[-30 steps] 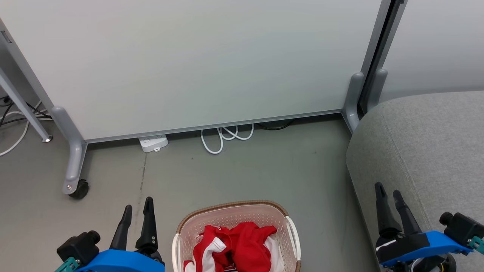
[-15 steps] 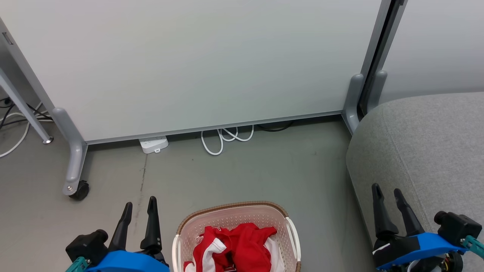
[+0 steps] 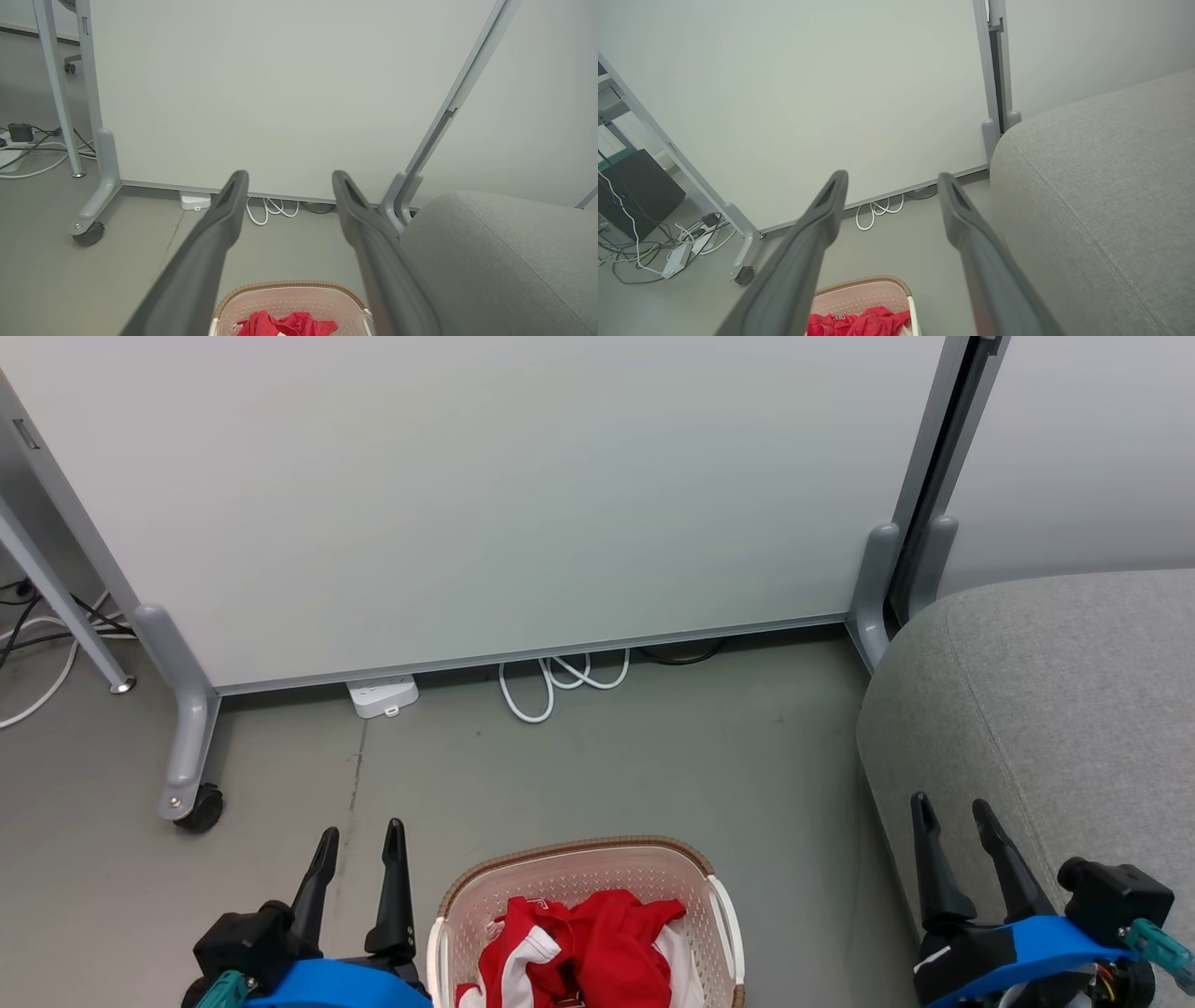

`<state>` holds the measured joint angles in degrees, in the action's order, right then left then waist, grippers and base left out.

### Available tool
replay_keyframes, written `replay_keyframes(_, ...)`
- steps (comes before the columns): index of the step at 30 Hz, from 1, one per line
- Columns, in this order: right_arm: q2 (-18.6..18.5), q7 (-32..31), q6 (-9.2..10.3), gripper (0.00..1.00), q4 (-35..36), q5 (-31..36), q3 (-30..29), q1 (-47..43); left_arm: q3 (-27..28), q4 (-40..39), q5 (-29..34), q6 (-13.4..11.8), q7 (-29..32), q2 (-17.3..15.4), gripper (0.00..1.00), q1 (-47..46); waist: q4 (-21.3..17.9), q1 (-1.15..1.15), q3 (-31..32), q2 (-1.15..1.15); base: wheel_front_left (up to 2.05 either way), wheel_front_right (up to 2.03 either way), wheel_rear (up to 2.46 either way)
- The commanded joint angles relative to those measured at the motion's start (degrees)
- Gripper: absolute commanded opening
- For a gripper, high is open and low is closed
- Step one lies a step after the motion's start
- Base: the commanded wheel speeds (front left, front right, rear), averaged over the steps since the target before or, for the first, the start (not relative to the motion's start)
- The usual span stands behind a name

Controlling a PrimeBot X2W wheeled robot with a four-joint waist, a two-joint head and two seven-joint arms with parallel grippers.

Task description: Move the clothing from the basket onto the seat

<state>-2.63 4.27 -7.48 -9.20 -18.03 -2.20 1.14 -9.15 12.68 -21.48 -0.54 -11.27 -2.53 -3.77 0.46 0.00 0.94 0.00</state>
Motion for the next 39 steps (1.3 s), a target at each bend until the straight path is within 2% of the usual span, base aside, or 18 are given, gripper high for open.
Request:
replay_keyframes(1,-0.32,0.39,-0.02,1.0,0.6,1.43,0.18,-0.31,-0.1,-0.59,1.26,-0.3,-0.56,-0.38,1.0,-0.8,0.02,0.0,-0.06,0.0,0.0,0.0,0.0)
replay_keyframes(31,-0.38,3.34,-0.01,1.0,0.59,14.33,0.24,-1.11,-2.62,-0.53,12.92,-2.32,-4.08,-0.5,1.0,-0.52,0.15,0.0,0.53,0.0,0.0,0.0,0.0)
replay_keyframes(39,-0.37,3.2,-0.01,1.0,0.5,14.1,0.31,-1.09,-2.81,-0.52,12.74,-2.35,-3.97,-0.5,1.0,-0.48,0.23,0.0,0.53,0.0,0.0,0.0,0.0)
